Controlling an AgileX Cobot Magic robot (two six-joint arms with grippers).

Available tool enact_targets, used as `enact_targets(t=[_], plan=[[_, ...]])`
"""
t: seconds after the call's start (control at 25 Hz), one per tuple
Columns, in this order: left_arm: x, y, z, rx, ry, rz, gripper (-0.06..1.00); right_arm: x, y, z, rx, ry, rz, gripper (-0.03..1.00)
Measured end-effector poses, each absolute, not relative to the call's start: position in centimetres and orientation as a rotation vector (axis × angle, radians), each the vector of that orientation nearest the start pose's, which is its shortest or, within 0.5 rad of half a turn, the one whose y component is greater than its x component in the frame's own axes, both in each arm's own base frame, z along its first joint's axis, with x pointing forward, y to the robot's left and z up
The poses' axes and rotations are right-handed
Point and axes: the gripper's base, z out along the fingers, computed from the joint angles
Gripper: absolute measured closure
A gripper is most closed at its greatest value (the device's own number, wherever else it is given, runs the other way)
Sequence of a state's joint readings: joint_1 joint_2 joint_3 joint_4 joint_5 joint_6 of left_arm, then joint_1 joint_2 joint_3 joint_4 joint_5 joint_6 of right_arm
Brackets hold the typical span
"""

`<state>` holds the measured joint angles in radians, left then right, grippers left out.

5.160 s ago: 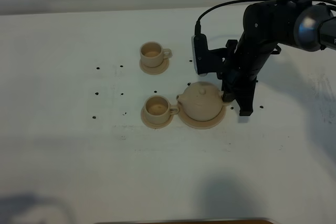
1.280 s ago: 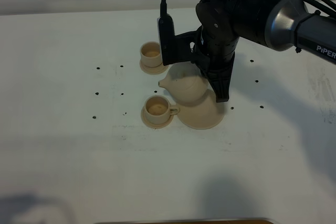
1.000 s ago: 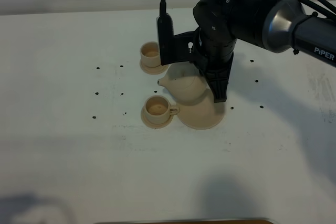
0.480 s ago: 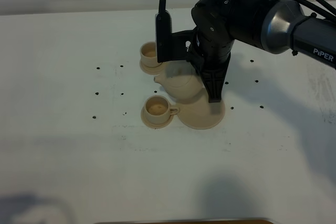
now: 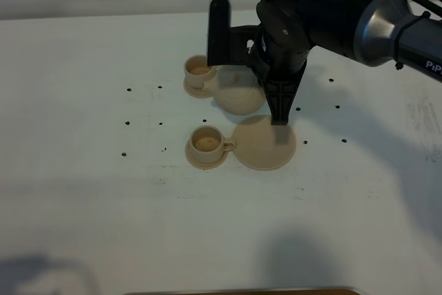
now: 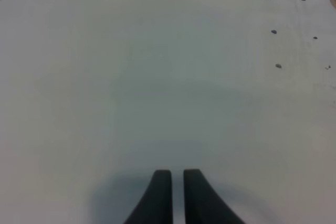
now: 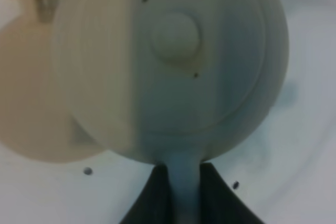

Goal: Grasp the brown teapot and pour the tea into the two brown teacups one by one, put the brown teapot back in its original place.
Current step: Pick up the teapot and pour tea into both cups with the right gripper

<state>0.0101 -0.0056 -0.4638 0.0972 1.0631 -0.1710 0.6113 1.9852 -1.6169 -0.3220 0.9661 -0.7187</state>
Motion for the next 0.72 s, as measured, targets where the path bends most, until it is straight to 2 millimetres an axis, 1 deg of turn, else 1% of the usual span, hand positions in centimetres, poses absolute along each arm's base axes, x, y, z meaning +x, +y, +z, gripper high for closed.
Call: enact_targets(t=[0.12, 0.44, 0.72], plan=[[-0.21, 0.77, 26.73, -0.189, 2.065, 0.019, 0.83, 36.28, 22.49, 23.51, -1.871, 2.083, -0.444, 0.89], [-0.21, 0.77, 26.73, -0.189, 2.065, 0.019, 0.83, 36.14, 22.76, 23.44, -1.848, 2.101, -0.39, 0.89], [-0.21, 0.77, 26.73, -0.189, 2.065, 0.019, 0.83, 35.89, 23.2, 23.52, -1.864, 2.076, -0.433, 0.89]])
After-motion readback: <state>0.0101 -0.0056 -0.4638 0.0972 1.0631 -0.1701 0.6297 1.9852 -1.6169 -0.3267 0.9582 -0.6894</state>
